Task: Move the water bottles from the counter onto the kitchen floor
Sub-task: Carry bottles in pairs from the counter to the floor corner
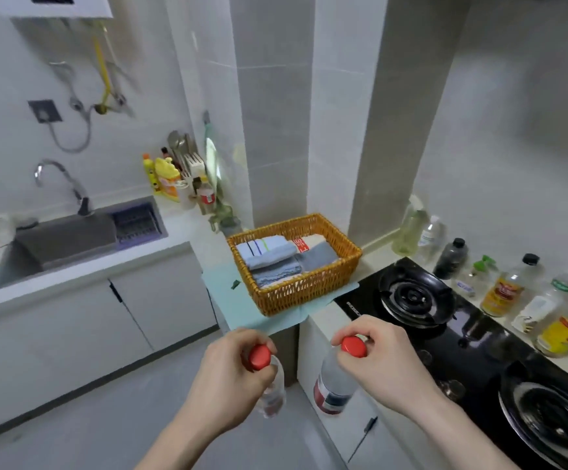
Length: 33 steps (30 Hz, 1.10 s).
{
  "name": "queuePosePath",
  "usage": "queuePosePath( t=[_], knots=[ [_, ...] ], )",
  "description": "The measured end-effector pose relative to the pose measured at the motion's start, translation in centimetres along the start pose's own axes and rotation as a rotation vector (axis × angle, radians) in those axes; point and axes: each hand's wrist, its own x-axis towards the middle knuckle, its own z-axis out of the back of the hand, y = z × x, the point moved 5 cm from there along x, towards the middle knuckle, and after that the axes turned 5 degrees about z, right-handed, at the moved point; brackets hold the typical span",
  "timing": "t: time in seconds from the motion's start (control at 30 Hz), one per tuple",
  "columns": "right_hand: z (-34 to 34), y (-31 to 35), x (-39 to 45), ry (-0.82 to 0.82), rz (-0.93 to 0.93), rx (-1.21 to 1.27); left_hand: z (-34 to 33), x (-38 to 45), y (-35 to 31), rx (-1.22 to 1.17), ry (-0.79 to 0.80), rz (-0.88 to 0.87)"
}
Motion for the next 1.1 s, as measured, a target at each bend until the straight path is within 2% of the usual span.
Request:
queuePosePath(
  t=[0.3,0.6,0.9,1.1],
  knots=[
    [-10.5,6.8,7.6,0.323,0.286,-0.001,8.3,-3.5,7.1,-0.072,-0.330,0.274],
    [-24.2,17.2,9.1,0.571,0.498,-0.006,17.4,-11.0,16.3,-0.092,-0.583,0.520],
    [-39.2,28.8,8.0,0.702,0.562,0.069,28.3,-16.2,27.2,-0.088,-0.713,0.617],
    [-47.6,35.1,7.3,0.728,0.590,0.071,34.7,-18.6,33.9,-0.058,-0.738,0.667]
  ],
)
